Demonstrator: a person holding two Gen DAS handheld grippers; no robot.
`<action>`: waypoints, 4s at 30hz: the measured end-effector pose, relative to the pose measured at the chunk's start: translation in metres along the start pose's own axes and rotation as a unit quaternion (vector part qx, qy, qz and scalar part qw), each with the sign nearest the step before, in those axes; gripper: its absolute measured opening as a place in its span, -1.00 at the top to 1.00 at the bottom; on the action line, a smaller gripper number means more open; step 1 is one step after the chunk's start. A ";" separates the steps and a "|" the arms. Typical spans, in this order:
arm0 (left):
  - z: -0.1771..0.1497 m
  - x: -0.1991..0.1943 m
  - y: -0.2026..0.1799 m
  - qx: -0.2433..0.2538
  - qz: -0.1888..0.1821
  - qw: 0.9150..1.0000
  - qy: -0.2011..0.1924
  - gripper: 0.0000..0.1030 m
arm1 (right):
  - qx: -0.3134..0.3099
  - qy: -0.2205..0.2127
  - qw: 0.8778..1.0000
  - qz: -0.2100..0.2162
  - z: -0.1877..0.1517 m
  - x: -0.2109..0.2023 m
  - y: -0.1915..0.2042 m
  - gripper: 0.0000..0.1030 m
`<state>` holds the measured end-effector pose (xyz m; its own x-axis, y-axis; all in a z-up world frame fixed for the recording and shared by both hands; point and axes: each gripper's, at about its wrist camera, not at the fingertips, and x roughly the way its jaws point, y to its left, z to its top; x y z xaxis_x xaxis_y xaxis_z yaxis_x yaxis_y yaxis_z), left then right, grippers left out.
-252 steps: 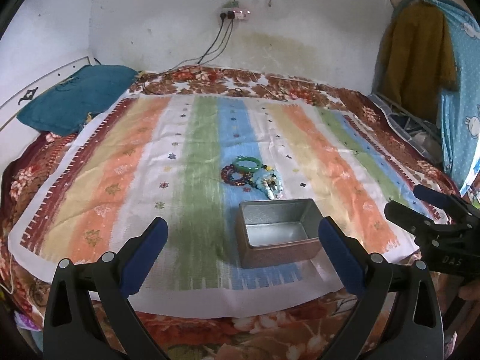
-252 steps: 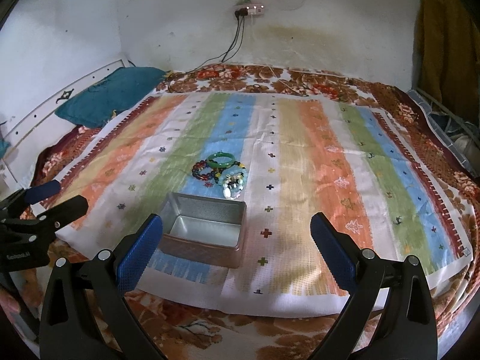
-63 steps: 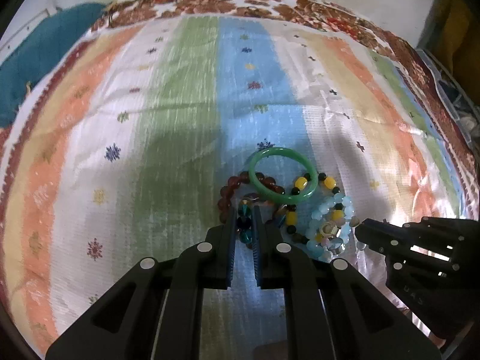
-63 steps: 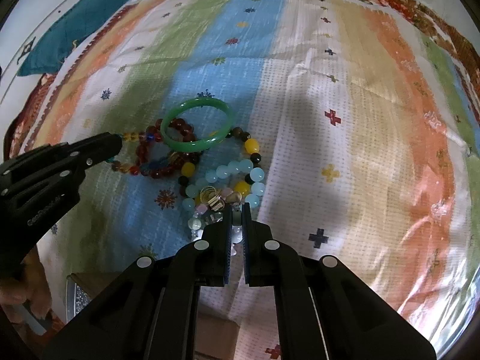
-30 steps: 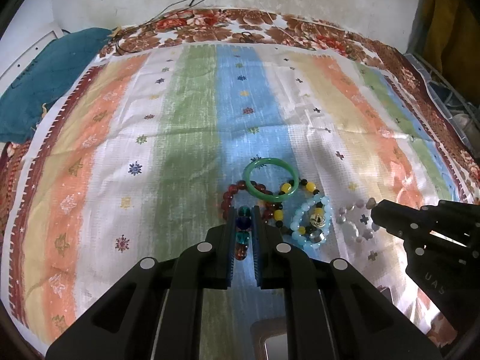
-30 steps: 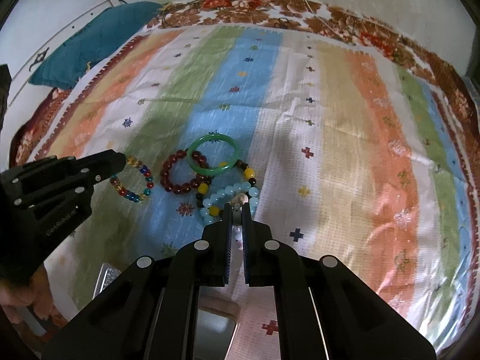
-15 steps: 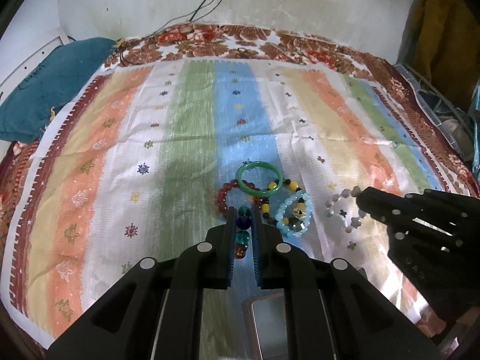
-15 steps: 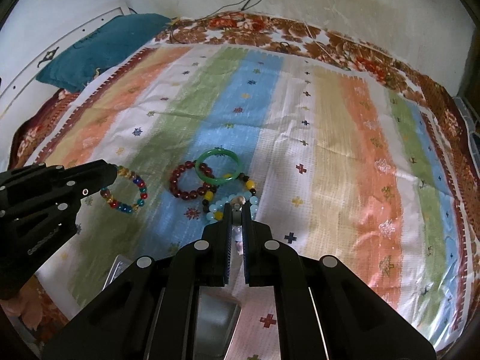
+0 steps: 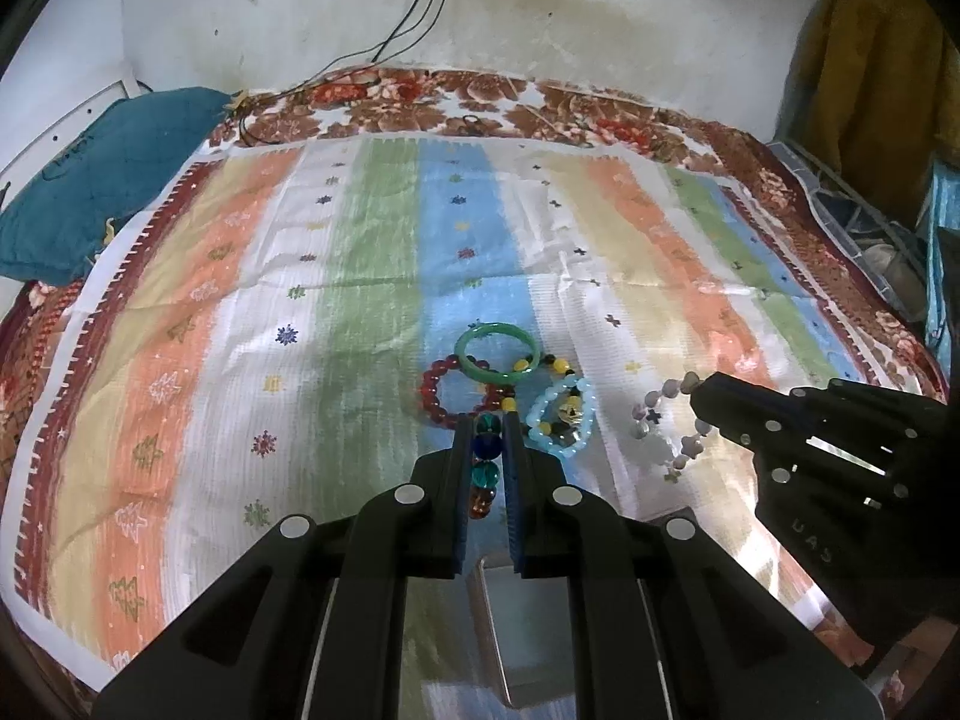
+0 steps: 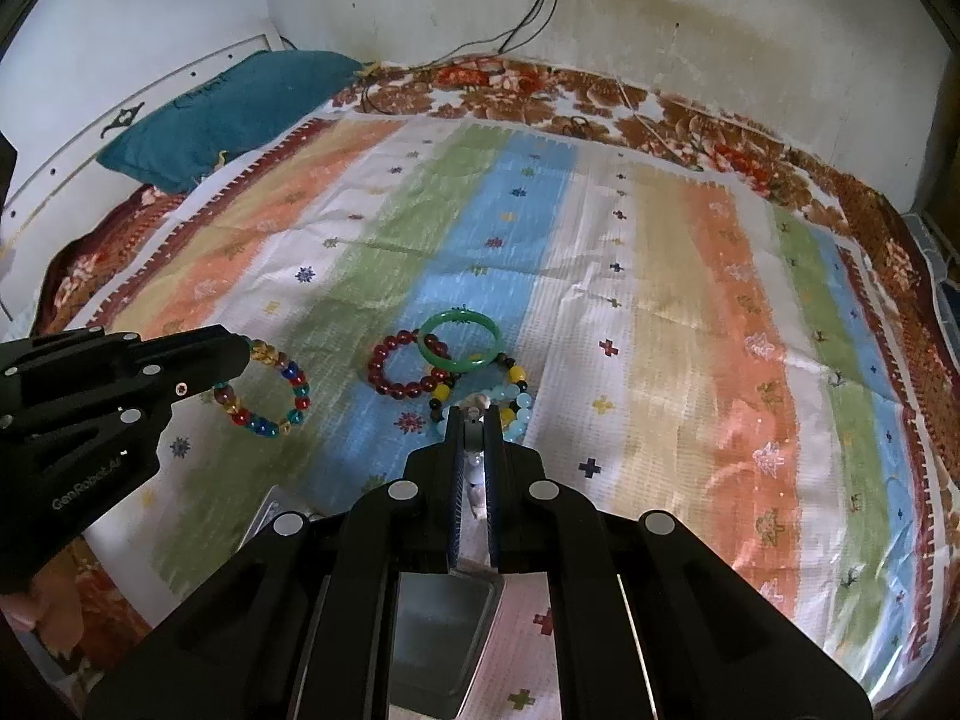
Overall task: Organize jewelry
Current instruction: 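Lift both held bracelets and carry them toward the silver tin, then lower both bracelets into the silver tin and open both tools, then move both open tools back over the remaining bracelet pile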
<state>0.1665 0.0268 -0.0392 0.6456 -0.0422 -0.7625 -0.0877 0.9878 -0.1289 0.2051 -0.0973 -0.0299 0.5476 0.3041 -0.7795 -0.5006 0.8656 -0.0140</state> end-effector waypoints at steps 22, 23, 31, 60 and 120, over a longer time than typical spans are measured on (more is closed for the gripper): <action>-0.031 -0.027 -0.023 0.021 -0.028 0.999 -0.005 0.82 | 0.018 -0.023 0.999 0.028 -0.027 -0.035 0.002 0.86; -0.033 -0.027 -0.023 0.020 -0.029 0.999 -0.004 0.82 | 0.018 -0.021 0.999 0.031 -0.028 -0.035 0.002 0.86; -0.044 -0.025 -0.026 0.019 -0.031 0.999 0.011 0.82 | 0.013 -0.009 0.999 0.049 -0.034 -0.035 0.007 0.86; -0.019 0.015 0.021 -0.040 0.032 0.998 0.037 -0.64 | 0.075 0.028 0.997 0.005 -0.029 0.000 -0.032 -0.63; 0.017 0.124 0.052 -0.079 0.045 0.990 0.105 -0.80 | 0.110 0.110 0.988 0.014 0.002 0.103 -0.062 -0.66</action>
<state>0.2547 0.0754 -0.1292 0.4599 -0.0016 -0.8879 -0.2667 0.9536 -0.1399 0.2943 -0.1188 -0.1081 0.3637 0.2562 -0.8956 -0.3420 0.9310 0.1274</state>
